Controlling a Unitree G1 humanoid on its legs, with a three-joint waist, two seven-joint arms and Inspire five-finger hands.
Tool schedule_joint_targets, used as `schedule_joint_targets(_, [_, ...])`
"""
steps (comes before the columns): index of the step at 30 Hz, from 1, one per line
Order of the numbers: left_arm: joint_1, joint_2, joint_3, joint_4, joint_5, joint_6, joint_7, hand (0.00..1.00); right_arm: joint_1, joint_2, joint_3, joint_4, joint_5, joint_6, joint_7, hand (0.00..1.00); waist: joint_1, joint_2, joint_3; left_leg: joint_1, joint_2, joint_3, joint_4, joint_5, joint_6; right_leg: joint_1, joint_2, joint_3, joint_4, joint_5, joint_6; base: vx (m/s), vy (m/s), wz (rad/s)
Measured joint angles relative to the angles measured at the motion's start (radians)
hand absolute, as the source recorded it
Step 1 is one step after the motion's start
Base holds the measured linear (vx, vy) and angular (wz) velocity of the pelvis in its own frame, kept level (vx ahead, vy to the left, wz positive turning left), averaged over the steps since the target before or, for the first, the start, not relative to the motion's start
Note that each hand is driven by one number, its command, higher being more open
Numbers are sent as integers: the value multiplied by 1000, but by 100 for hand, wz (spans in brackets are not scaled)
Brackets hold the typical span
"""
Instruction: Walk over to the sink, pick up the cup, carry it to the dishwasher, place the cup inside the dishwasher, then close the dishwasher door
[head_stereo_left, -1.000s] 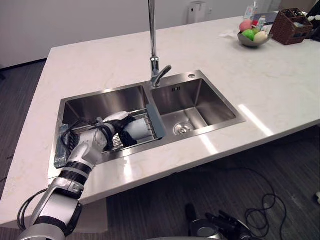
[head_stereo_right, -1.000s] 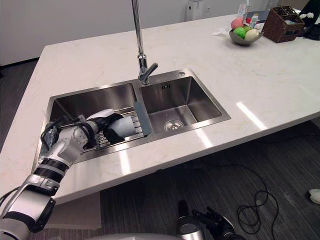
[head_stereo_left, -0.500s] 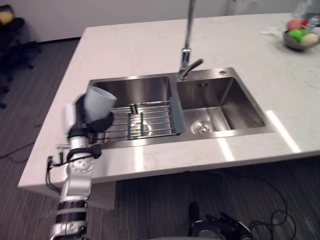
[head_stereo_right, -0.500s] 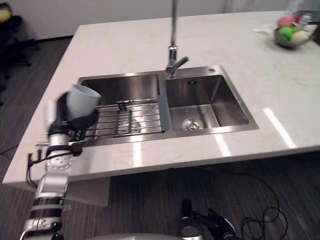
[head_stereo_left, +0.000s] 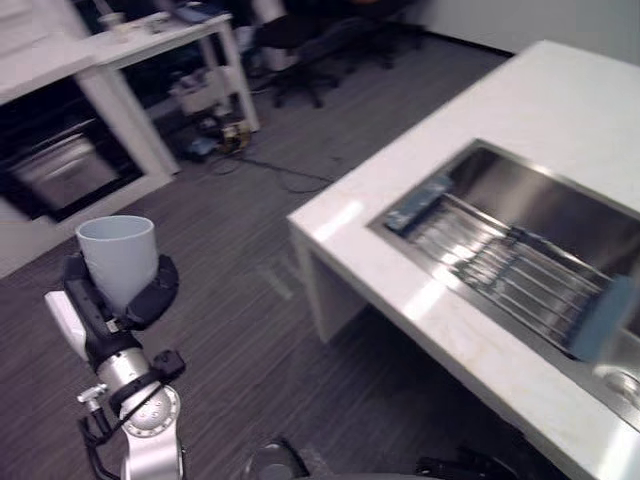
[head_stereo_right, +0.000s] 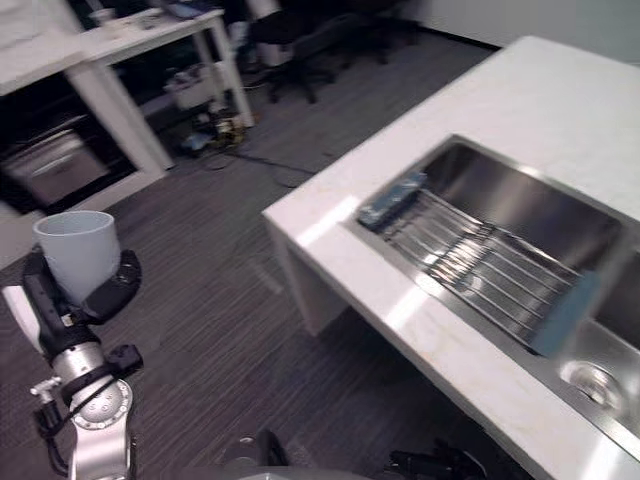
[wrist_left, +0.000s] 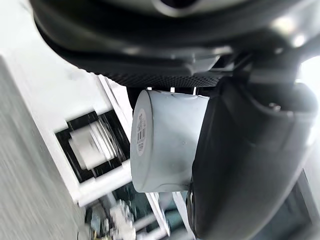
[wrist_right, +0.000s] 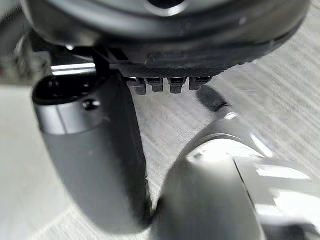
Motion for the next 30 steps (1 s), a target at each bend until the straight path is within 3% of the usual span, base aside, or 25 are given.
schedule_joint_targets(1, [1,1,1,-4,0,-4,6,0,-3,3,-7,1,0,-10,1,100,2,0,-1,11,-19,3,-37,-2,-9,14,-8,-24,0,3,9,32,231,97])
schedule_joint_targets(3, [14,6,8,-18,-5,-21,9,0,-30,14,-35,22,-1,-23,8,100,3,-7,4,65,-72,22,-156,22,-101,64,-30,-99,8,18,31,17,194,84])
schedule_joint_targets(5, [55,7,-2,-48,-26,-33,5,0,-43,16,-38,32,-3,-31,19,100,11,-24,4,88,-140,-1,-238,46,-92,94,-59,-140,12,34,44,-33,164,74])
schedule_joint_targets(6, [59,9,-19,-48,-34,-48,-1,0,-43,27,-45,27,1,-35,15,100,15,-23,2,80,-174,-25,-258,46,-85,109,-81,-182,28,40,34,-5,214,129])
schedule_joint_targets(8, [45,13,-74,-39,-40,-66,-13,0,-24,53,-43,13,42,-23,0,100,3,-12,-1,33,-220,-139,-249,39,-63,109,-128,-155,141,50,-51,64,239,191])
schedule_joint_targets(9, [17,24,-154,-9,-42,-98,-24,0,29,75,-41,-12,99,-6,-22,100,-15,4,-11,8,-241,-249,-252,51,-35,84,-144,-14,256,74,-165,125,172,280])
schedule_joint_targets(10, [-25,57,-236,47,-46,-145,-32,0,51,115,-56,-59,154,-18,-50,100,-27,19,-15,-4,-248,-366,-282,65,-24,35,-71,217,317,-55,-160,103,112,296])
schedule_joint_targets(11, [-47,75,-265,77,-46,-152,-35,0,50,132,-55,-69,174,-16,-56,100,-38,12,-10,-4,-257,-418,-299,67,-22,21,-11,311,315,-133,-118,40,-26,291])
schedule_joint_targets(12, [-94,108,-319,146,-45,-155,-38,0,52,152,-44,-88,197,-15,-66,100,-52,-2,-8,-4,-270,-480,-311,79,-13,-2,90,451,283,-210,-98,-1,-90,223])
schedule_joint_targets(14, [-115,133,-358,235,-37,-142,-40,0,53,156,-19,-87,213,-10,-75,100,-54,-23,-19,11,-297,-511,-314,91,6,-33,162,555,217,-249,-68,46,-103,169])
schedule_joint_targets(16, [-86,130,-349,252,-36,-96,-21,0,39,156,7,-95,213,-13,-67,100,-46,-21,-22,41,-315,-536,-314,69,24,-111,186,636,195,-255,-60,104,-36,61])
schedule_joint_targets(17, [-80,119,-343,251,-36,-83,-6,0,43,167,8,-104,213,-15,-54,100,-45,-12,-28,42,-312,-542,-315,42,11,-178,210,686,216,-259,-53,128,-9,55])
schedule_joint_targets(18, [-77,112,-339,244,-35,-81,7,0,51,188,6,-102,214,-15,-39,100,-57,-30,-48,39,-313,-514,-295,-14,-27,-251,209,754,224,-259,-53,188,-1,81])
schedule_joint_targets(19, [-78,113,-340,228,-34,-81,9,0,61,202,7,-101,215,-17,-34,100,-67,-43,-55,5,-306,-486,-232,-22,-11,-274,198,778,228,-259,-53,189,-13,117])
schedule_joint_targets(20, [-80,112,-353,206,-23,-86,12,0,75,217,6,-78,230,-19,-25,100,-71,-60,-52,1,-313,-502,-173,-42,27,-280,178,804,237,-257,-54,278,-4,98])
schedule_joint_targets(24, [-48,98,-376,184,-26,-95,32,0,87,215,32,-62,249,-21,-29,100,-56,-66,-107,62,-316,-588,-195,-53,8,-222,186,739,109,-200,-69,254,-50,69])
schedule_joint_targets(26, [-42,106,-374,151,-39,-104,49,0,67,215,37,-37,248,-19,-28,100,-27,-79,-123,83,-320,-619,-213,-54,5,-196,209,737,51,-119,-83,167,-94,38])
schedule_joint_targets(27, [-26,138,-350,150,-76,-118,25,0,5,185,120,-42,248,10,-59,100,-59,-67,-83,165,-275,-632,-307,-27,-70,-125,263,729,-19,-109,-95,70,-51,12])
schedule_joint_targets(30, [-26,138,-350,150,-76,-118,25,0,6,185,120,-42,248,10,-59,100,-60,-67,-83,165,-275,-631,-307,-27,-70,-125,263,730,-19,-109,-95,0,0,-2])
